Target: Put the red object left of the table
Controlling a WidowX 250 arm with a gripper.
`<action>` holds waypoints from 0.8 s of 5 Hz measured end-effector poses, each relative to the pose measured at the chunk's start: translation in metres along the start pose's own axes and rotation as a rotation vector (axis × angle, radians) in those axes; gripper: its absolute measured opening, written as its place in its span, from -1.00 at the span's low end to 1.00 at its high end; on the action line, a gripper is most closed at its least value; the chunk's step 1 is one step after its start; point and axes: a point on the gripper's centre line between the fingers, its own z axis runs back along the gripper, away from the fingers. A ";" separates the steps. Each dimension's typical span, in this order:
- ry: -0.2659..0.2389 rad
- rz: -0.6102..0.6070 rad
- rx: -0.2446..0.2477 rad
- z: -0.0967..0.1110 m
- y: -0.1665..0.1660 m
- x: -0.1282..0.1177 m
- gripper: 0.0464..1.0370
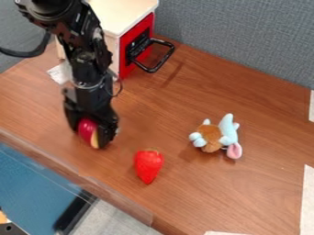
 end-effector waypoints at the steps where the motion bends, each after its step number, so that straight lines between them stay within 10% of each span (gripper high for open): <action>1: -0.017 0.001 0.006 0.019 0.001 0.000 0.93; 4: -0.069 -0.015 0.027 0.060 -0.001 -0.002 0.92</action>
